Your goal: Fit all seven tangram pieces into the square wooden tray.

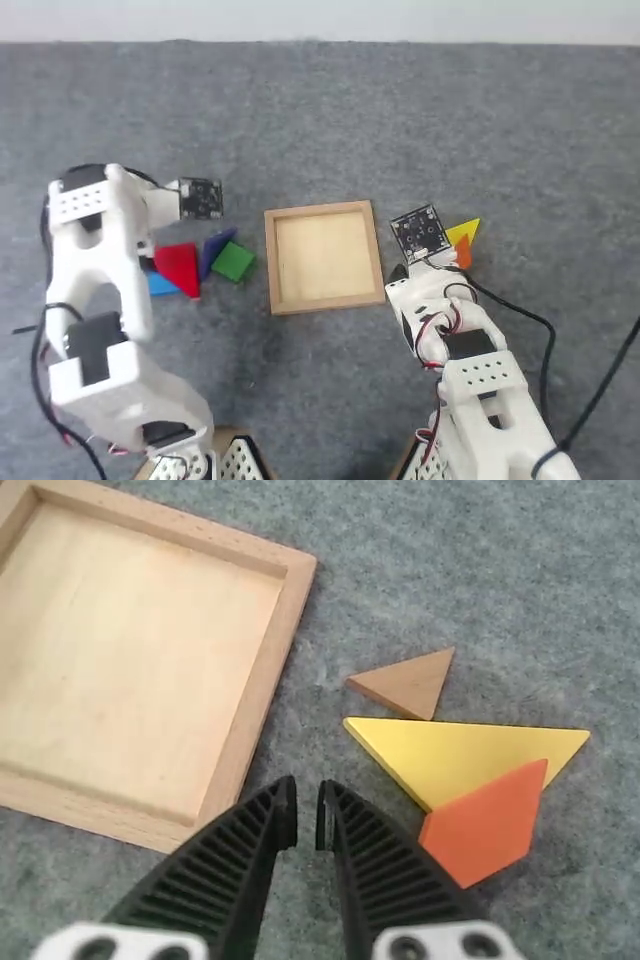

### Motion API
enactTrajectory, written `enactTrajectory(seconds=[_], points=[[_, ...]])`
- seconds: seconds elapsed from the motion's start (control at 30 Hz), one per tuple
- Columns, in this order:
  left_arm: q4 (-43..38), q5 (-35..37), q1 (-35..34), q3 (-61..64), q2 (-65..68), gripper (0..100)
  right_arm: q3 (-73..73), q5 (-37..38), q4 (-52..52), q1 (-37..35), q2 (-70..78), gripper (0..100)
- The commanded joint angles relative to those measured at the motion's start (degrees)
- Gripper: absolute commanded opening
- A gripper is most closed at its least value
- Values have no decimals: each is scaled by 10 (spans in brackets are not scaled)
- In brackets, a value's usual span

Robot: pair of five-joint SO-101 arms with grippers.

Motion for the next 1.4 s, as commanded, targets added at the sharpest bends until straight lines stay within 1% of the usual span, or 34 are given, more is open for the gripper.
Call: enactTrajectory(seconds=[0.0,0.1,0.23,0.33,0.4,0.47,0.63,0.77,0.93,1.1,1.13,1.2,1.3,1.37], points=[[-18,-13,8,14,-1,265,-18,-4,-12,7,2,61],[-81,-13,11,57,6,265,-19,-4,-15,7,2,61],[-204,-13,26,127,11,265,-19,-4,-16,7,2,61],[-263,-9,55,167,8,265,-19,-4,-16,7,2,61],[-276,-9,69,176,9,265,-19,-4,-16,7,2,61],[-279,-5,69,172,8,265,-19,-4,-16,8,2,61],[-279,75,82,163,0,265,-19,-4,-16,8,2,61],[-258,163,102,181,-47,265,-19,-4,-16,8,2,61],[-158,301,127,166,-84,265,-19,-4,-15,7,2,61],[-56,469,131,102,-47,261,-19,-4,-14,8,2,61],[-41,499,129,83,-35,261,-19,-4,-13,8,2,61],[-37,552,115,51,-22,261,-19,-4,-12,8,2,61],[-25,560,103,9,-39,261,-19,-4,-11,8,2,61],[-16,527,102,-7,-63,262,-19,-4,-11,8,2,61]])
